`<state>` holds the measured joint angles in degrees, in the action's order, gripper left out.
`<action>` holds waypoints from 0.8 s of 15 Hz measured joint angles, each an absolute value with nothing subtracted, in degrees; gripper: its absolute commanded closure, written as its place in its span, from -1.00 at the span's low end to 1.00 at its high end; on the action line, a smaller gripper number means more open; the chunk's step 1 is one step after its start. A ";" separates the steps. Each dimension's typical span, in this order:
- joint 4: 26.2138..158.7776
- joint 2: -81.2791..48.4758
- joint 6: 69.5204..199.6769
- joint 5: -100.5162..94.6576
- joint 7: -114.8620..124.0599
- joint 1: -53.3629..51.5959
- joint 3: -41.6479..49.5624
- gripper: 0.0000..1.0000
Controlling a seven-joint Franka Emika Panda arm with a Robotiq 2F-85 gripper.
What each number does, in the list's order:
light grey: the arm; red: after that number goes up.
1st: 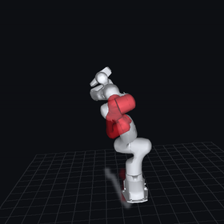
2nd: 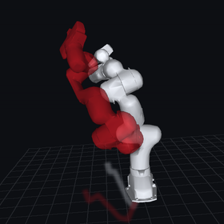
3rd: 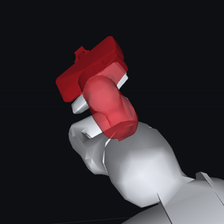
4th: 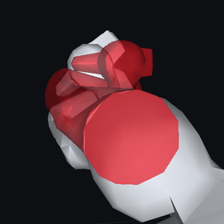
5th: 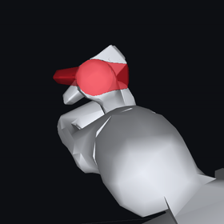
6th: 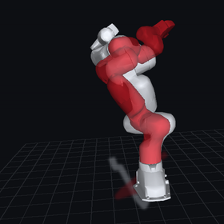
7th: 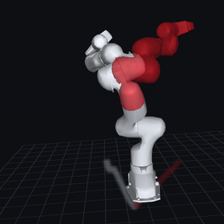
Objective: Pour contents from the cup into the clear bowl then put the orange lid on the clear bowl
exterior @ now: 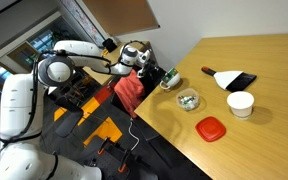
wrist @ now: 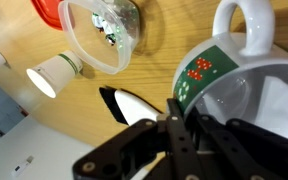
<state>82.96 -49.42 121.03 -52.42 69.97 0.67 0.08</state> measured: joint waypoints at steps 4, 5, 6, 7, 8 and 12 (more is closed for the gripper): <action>82.98 -49.82 121.91 -50.85 69.97 0.07 0.98 0.95; 83.00 -50.15 123.74 -49.62 69.92 0.05 1.23 0.95; 83.07 -50.43 126.20 -48.34 69.73 0.11 1.40 0.95; 83.21 -50.60 129.06 -46.92 69.03 0.27 1.57 0.95; 83.45 -50.63 131.87 -45.43 68.27 0.43 1.81 0.95; 83.93 -50.63 139.79 -38.14 62.91 0.52 3.55 0.95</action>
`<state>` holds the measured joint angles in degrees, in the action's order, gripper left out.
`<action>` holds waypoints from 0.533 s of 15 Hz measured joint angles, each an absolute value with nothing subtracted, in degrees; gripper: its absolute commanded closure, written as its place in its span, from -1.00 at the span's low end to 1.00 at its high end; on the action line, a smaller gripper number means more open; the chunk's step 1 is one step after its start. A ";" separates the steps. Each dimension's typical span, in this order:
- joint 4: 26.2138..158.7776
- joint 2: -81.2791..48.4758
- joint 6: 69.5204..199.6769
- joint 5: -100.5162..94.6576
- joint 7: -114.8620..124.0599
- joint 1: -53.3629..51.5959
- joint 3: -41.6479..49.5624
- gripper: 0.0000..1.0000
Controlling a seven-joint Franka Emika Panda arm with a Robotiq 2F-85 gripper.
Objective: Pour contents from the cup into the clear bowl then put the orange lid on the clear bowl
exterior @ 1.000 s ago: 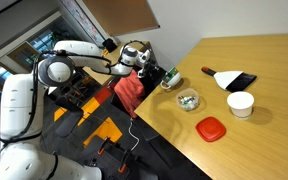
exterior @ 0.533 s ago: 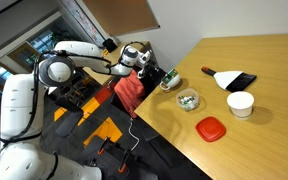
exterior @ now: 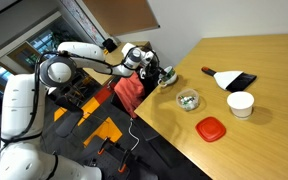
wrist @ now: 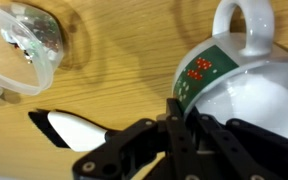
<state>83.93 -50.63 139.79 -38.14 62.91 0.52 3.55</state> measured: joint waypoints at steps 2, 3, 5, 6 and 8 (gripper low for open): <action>83.92 -50.62 141.03 -33.34 59.20 0.51 4.28 0.95; 83.91 -50.63 141.17 -30.80 57.14 0.50 4.56 0.95; 83.81 -50.63 141.20 -25.82 53.06 0.32 5.23 0.95; 83.68 -50.63 141.21 -23.72 51.34 0.15 5.62 0.95; 83.37 -50.67 141.34 -20.41 48.64 -0.07 6.29 0.95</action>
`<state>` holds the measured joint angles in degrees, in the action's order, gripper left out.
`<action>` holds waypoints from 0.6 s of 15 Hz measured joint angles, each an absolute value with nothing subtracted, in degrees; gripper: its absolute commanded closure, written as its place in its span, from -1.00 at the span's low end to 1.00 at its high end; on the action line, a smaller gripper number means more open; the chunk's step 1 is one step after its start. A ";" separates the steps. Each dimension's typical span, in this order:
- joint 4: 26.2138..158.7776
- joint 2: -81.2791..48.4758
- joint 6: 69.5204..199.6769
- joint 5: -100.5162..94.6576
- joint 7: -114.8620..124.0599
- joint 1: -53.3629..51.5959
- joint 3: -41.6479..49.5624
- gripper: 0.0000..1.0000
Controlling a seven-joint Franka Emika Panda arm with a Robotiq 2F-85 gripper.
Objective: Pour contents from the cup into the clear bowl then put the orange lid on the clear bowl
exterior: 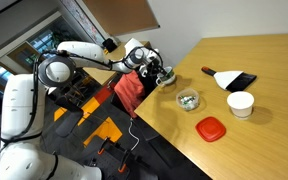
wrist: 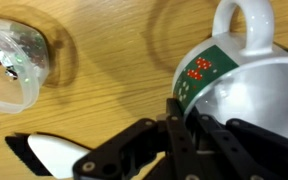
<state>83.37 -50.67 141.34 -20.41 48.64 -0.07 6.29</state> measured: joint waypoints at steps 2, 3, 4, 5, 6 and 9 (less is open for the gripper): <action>82.94 -50.97 141.76 -17.80 46.84 -0.32 7.06 0.95; 82.75 -51.23 142.25 -16.72 46.18 -0.46 7.47 0.95; 82.55 -51.59 143.05 -16.10 45.95 -0.59 7.87 0.95; 82.27 -52.09 144.08 -15.59 45.74 -0.78 8.35 0.95; 81.98 -52.67 145.20 -15.09 45.41 -1.00 8.89 0.95; 81.03 -54.59 148.53 -13.53 45.02 -1.36 10.04 0.95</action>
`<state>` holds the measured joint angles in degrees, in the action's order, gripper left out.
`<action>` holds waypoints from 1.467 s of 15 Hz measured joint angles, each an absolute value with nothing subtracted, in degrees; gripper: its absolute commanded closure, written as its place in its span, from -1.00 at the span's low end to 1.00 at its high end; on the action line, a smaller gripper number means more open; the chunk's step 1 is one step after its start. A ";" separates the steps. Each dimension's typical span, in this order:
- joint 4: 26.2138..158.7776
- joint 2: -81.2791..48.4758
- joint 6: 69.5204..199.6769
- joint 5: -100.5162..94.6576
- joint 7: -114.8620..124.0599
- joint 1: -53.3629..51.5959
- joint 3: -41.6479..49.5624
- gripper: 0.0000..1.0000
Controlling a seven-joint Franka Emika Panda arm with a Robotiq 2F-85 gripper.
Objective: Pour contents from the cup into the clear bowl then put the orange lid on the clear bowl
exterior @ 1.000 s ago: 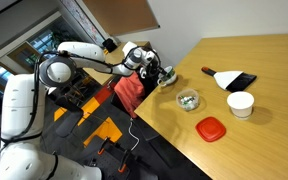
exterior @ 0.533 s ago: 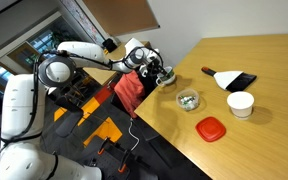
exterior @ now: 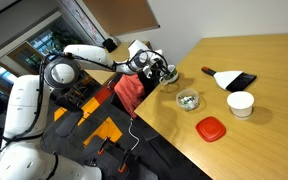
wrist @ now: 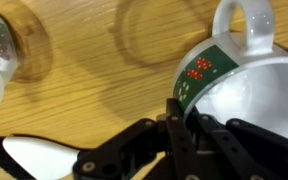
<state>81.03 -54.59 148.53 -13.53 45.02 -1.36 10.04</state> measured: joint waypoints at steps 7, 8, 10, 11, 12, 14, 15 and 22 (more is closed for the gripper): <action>78.89 -56.87 150.27 -10.95 44.79 -2.34 11.91 0.14; 78.60 -56.86 150.29 -10.81 44.79 -2.52 12.32 -0.03; 77.82 -56.83 150.41 -10.55 44.79 -2.87 13.28 -0.30; 77.46 -56.78 150.45 -10.48 44.79 -3.01 13.71 -0.46; 77.26 -56.66 150.59 -10.42 44.79 -3.18 14.13 -0.64; 77.25 -56.16 150.73 -10.38 44.79 -3.53 14.94 -0.94; 77.43 -55.78 150.73 -10.38 44.79 -3.67 15.21 -0.99; 90.67 -45.50 150.05 -12.42 43.89 -7.27 20.53 -1.00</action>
